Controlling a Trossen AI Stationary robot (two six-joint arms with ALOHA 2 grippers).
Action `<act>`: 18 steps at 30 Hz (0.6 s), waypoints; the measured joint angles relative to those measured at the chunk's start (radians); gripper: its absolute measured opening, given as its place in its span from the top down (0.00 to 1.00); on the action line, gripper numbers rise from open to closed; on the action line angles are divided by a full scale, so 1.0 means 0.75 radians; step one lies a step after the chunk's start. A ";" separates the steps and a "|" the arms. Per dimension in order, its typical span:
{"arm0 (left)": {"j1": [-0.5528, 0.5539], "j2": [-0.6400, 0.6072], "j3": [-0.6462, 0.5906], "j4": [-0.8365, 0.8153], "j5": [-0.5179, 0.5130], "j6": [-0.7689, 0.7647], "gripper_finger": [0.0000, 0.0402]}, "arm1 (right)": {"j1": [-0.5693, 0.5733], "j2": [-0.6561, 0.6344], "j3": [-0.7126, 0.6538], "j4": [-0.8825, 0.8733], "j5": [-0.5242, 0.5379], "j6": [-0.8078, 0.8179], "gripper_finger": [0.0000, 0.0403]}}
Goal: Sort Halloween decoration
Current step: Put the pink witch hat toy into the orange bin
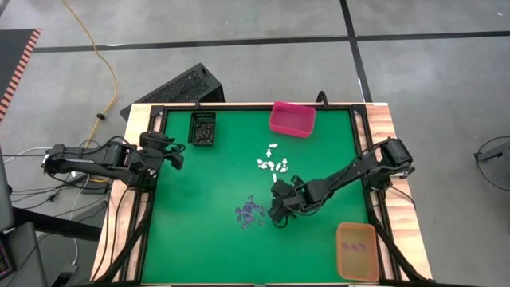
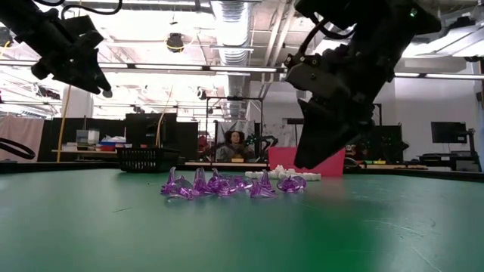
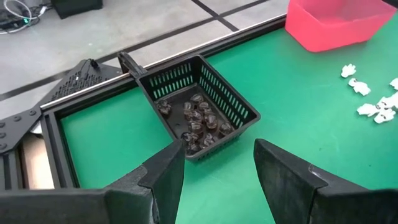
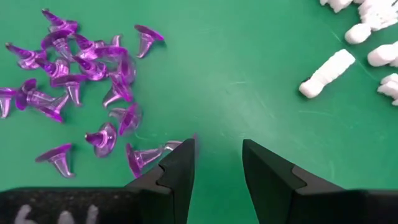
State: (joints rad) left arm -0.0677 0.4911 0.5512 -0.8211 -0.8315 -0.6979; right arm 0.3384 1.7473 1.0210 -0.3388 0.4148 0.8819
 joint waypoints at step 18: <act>0.000 -0.001 0.000 -0.008 -0.004 -0.028 0.54 | 0.022 0.054 -0.001 0.109 0.002 -0.045 0.59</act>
State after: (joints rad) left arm -0.0675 0.4908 0.5510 -0.8275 -0.8346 -0.7193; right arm 0.3546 1.7877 1.0201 -0.2571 0.4164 0.8478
